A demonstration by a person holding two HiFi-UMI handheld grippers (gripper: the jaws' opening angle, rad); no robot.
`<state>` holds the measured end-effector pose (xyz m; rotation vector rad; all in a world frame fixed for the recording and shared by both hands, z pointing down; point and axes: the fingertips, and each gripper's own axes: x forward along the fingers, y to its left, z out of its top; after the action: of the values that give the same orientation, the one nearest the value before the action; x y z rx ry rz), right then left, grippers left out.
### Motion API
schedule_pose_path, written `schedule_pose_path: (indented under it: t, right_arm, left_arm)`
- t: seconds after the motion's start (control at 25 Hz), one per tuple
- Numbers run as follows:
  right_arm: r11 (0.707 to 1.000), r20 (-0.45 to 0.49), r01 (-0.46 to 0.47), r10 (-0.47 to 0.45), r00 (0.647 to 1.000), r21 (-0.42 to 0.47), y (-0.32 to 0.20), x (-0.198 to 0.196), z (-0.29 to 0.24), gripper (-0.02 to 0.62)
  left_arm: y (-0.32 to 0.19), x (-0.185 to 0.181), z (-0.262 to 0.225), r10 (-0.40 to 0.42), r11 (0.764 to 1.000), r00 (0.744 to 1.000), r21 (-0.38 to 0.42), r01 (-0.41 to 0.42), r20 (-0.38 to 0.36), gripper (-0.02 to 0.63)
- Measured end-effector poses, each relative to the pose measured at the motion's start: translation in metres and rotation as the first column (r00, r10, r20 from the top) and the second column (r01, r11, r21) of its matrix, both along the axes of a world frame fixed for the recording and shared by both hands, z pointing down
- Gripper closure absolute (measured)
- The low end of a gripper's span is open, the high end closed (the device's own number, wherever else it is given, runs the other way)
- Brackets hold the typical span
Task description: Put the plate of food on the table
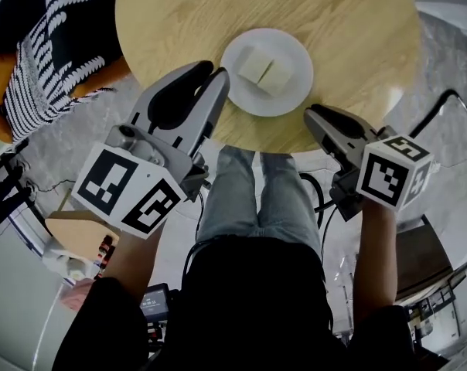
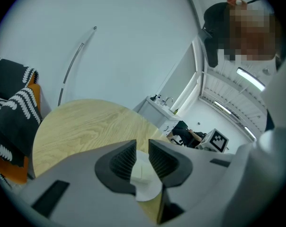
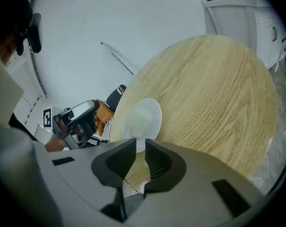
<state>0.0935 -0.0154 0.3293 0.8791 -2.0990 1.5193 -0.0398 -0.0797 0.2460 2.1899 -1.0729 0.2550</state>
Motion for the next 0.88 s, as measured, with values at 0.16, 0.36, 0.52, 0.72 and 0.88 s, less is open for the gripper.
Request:
schedule_pose_path:
  t: [0.16,0.36,0.52,0.72,0.88]
  right_arm:
    - [0.998,-0.005,0.002,-0.001,1.000,0.056,-0.014,0.000,-0.019,0.564]
    - [0.985,-0.031,0.001,0.005,1.000,0.174,-0.031,-0.003,-0.050,0.586]
    - [0.953,-0.094,0.020,0.009,0.996,0.301,-0.044,-0.004,-0.085,0.586]
    - [0.879,-0.152,0.080,-0.009,0.988,0.469,-0.056,-0.012,-0.129,0.586]
    - [0.829,-0.159,0.086,0.003,0.987,0.553,-0.055,-0.017,-0.157,0.586]
  left_arm:
    - [-0.007,0.001,-0.020,-0.003,0.999,1.000,0.046,0.002,0.005,0.514]
    - [-0.006,-0.001,-0.049,-0.014,0.996,1.000,0.086,0.016,-0.020,0.514]
    - [0.000,0.001,-0.072,0.000,0.992,0.999,0.129,0.004,-0.033,0.514]
    - [-0.002,-0.002,-0.100,-0.012,0.980,1.000,0.197,0.011,0.006,0.515]
    - [-0.002,0.000,-0.123,-0.020,0.967,0.999,0.253,0.010,0.037,0.515]
